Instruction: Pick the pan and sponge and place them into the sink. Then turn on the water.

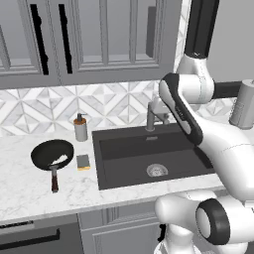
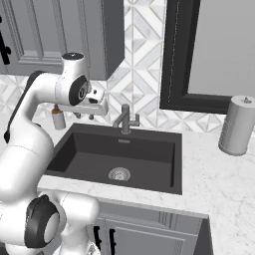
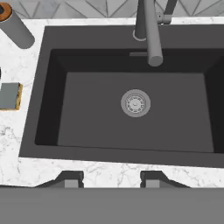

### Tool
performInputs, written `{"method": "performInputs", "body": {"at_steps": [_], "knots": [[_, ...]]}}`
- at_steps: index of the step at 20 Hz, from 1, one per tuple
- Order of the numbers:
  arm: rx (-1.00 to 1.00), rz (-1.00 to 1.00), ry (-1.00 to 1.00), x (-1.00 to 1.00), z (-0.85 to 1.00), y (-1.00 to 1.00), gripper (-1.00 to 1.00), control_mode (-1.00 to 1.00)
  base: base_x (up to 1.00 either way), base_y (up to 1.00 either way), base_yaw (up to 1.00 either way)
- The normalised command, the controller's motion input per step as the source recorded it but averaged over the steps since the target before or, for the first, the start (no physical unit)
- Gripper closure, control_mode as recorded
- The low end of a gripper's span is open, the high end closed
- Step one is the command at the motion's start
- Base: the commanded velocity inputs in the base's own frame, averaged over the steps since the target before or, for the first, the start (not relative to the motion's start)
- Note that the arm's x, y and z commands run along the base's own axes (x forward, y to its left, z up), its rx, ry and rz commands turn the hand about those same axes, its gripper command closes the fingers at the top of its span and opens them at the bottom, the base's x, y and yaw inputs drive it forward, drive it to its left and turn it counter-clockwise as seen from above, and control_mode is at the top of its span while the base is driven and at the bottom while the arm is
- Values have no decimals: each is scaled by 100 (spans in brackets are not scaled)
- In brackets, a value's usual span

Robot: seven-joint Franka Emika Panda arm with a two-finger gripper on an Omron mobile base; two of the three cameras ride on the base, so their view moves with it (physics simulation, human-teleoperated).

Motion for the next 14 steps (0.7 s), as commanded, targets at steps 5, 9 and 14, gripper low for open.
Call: {"method": "performInputs", "body": {"at_steps": [5, 9, 14], "knots": [[0, 0, 2, -3, -1, 5, -100, -100, 0, 0, 0], [0, 0, 12, -13, -12, 72, -100, -100, 0, 0, 0], [0, 0, 16, -1, -22, 90, -100, -100, 0, 0, 0]]}}
